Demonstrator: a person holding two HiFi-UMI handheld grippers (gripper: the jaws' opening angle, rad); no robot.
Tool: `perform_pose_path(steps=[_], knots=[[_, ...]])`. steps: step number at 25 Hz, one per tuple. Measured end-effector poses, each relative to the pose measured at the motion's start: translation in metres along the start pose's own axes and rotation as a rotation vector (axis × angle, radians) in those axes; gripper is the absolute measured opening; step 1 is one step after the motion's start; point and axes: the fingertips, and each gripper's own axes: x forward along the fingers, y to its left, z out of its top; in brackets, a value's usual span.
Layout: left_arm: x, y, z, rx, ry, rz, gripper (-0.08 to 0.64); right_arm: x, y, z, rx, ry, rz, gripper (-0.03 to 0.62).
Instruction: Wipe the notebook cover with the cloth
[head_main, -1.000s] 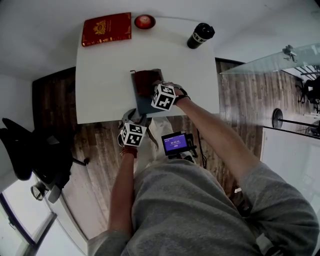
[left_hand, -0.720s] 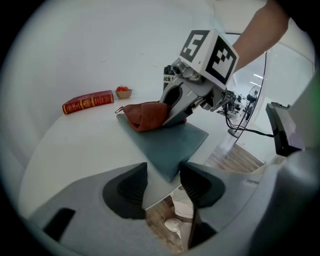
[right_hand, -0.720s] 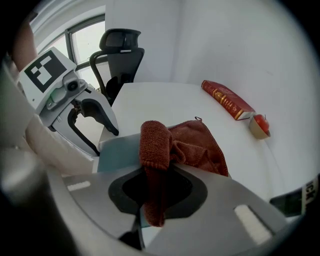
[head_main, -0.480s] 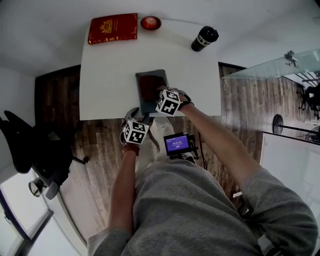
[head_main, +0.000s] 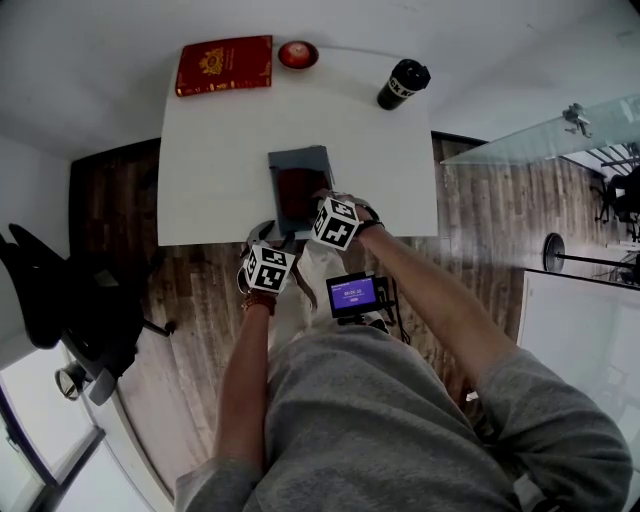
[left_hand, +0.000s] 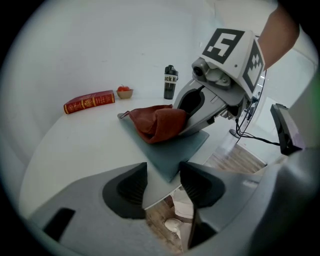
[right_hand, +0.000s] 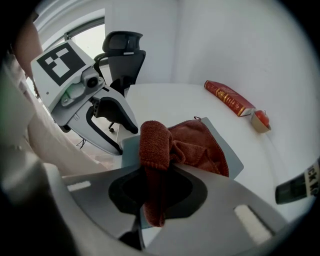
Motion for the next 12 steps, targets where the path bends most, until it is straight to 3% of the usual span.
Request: perform_pose_path(steps=[12], knots=[[0.001, 0.000, 0.000, -0.010, 0.014, -0.008, 0.204, -0.006, 0.025, -0.008, 0.014, -0.011, 0.023, 0.054]])
